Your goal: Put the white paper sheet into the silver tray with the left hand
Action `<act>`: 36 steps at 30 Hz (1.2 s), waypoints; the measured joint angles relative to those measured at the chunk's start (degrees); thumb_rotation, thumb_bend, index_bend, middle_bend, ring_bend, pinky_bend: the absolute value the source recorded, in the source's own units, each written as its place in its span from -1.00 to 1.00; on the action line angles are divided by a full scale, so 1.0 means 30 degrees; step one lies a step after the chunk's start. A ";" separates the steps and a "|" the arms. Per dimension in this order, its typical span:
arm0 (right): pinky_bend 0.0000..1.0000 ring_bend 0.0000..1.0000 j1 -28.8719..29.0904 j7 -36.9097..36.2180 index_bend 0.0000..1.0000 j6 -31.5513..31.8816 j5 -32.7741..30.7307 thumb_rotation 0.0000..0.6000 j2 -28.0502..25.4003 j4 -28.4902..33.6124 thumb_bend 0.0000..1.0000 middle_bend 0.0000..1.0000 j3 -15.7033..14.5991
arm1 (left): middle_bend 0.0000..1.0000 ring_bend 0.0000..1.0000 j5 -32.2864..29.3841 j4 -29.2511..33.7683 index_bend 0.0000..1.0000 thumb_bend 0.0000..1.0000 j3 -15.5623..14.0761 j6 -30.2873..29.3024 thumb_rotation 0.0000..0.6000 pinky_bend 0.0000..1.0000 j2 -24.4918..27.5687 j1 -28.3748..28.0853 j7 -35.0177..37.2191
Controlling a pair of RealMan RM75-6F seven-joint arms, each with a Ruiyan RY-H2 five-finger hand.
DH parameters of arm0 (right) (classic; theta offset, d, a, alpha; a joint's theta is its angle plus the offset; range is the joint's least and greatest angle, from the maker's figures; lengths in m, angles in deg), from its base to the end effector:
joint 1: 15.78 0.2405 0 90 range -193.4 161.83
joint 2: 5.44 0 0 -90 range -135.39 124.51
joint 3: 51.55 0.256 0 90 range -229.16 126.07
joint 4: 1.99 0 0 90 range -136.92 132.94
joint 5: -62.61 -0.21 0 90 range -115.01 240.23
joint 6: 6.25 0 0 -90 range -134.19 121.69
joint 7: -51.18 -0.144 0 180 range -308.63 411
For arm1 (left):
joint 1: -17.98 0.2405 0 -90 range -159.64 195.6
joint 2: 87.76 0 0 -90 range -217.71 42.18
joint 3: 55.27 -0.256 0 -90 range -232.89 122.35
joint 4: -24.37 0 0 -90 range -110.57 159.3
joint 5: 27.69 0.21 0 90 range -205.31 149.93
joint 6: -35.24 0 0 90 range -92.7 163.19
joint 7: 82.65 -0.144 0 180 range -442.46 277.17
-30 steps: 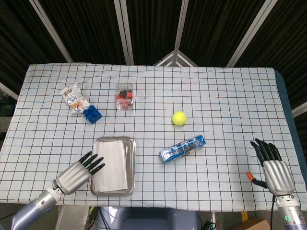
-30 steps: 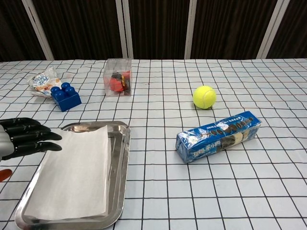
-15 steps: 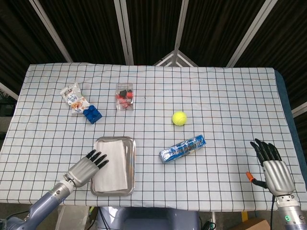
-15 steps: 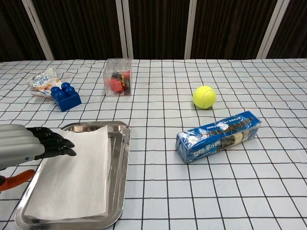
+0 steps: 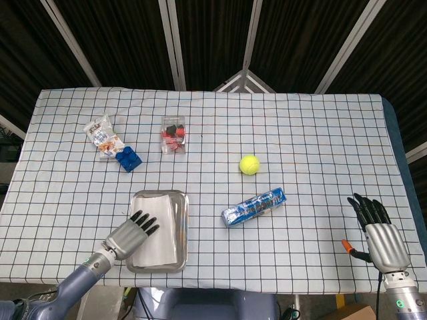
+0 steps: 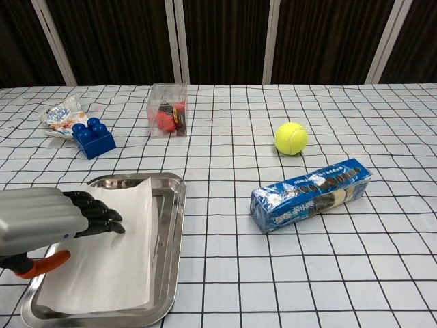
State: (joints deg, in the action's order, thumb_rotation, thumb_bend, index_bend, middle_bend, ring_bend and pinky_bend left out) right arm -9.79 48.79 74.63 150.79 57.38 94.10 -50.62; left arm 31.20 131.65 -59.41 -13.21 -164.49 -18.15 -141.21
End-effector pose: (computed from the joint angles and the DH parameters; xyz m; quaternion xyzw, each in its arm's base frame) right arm -0.2977 -0.1779 0.1439 0.6146 -0.4283 0.3922 0.5339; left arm -0.1888 0.2242 -0.0151 -0.9027 -0.2258 -0.1212 0.3456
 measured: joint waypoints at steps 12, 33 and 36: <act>-1.00 -1.00 -0.0001 -0.0011 -1.00 -0.0002 0.0014 1.00 0.0003 0.0022 -0.37 -1.00 -0.0014 | -1.00 -1.00 0.0400 -0.0234 -1.00 0.35 -0.0840 -0.0446 1.00 -1.00 -0.0409 -0.0919 -0.0912; -1.00 -1.00 -0.0027 -0.0003 -1.00 0.0030 0.0038 1.00 -0.0010 0.0041 -0.37 -1.00 -0.0038 | -1.00 -1.00 0.0196 -0.0104 -1.00 0.35 -0.1368 -0.1417 1.00 -1.00 -0.0494 -0.1742 -0.0828; -1.00 -1.00 -0.0024 0.0020 -1.00 0.0032 0.0055 1.00 -0.0002 0.0049 -0.37 -1.00 -0.0044 | -1.00 -1.00 -0.0140 -0.0050 -1.00 0.35 -0.1429 -0.1419 1.00 -1.00 -0.0428 -0.1827 -0.0792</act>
State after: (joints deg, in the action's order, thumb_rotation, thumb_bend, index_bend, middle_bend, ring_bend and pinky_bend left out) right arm -9.86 48.85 74.72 150.96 57.37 94.25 -50.75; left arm 30.78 131.50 -63.70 -17.47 -165.78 -23.63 -143.58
